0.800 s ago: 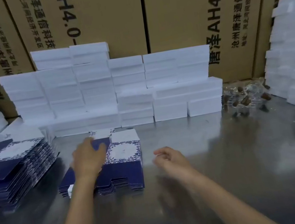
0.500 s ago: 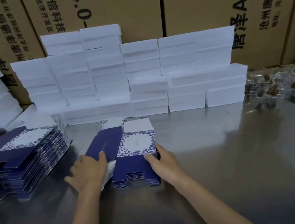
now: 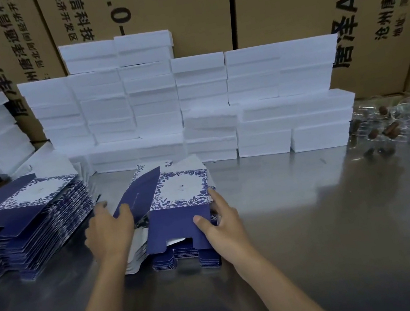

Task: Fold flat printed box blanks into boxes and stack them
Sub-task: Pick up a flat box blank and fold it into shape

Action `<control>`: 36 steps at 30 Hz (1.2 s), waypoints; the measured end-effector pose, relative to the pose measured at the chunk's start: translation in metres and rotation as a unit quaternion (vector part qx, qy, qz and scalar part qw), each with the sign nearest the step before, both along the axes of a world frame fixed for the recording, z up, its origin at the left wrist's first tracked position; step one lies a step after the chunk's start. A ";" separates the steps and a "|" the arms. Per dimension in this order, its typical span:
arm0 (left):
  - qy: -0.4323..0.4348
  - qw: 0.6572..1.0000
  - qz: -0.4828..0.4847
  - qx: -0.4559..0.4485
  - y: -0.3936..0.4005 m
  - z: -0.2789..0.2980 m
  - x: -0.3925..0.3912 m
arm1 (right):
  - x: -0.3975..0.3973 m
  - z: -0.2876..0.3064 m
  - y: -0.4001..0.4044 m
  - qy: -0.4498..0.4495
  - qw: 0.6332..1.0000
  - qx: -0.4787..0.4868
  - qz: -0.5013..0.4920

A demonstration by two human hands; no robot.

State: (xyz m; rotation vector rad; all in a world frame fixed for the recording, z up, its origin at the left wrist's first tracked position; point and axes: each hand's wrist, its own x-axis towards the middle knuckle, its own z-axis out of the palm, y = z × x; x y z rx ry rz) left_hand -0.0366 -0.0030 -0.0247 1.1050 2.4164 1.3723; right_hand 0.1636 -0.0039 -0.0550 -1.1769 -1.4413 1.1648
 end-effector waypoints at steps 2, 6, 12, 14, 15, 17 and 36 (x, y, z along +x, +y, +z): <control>-0.025 0.996 0.010 0.087 -0.001 0.006 -0.002 | 0.001 0.006 -0.003 0.060 0.997 -0.009 0.038; -0.124 0.960 0.008 0.252 -0.008 0.031 0.007 | 0.016 0.026 -0.005 0.153 0.988 0.017 0.034; -0.261 0.885 -0.260 0.284 -0.025 0.061 0.055 | 0.069 0.062 -0.016 0.145 0.989 -0.018 -0.012; -0.231 0.876 -0.348 0.242 -0.027 0.058 0.081 | 0.087 0.064 -0.021 0.199 0.977 -0.053 0.050; -0.202 0.877 -0.378 0.218 -0.028 0.053 0.095 | 0.096 0.064 -0.023 0.264 0.957 -0.074 0.096; -0.145 0.878 -0.421 0.174 -0.029 0.041 0.120 | 0.114 0.061 -0.027 0.386 0.904 -0.114 0.148; -0.282 0.857 -0.427 0.063 -0.003 -0.002 0.108 | 0.188 0.026 -0.019 0.282 0.948 -0.148 0.016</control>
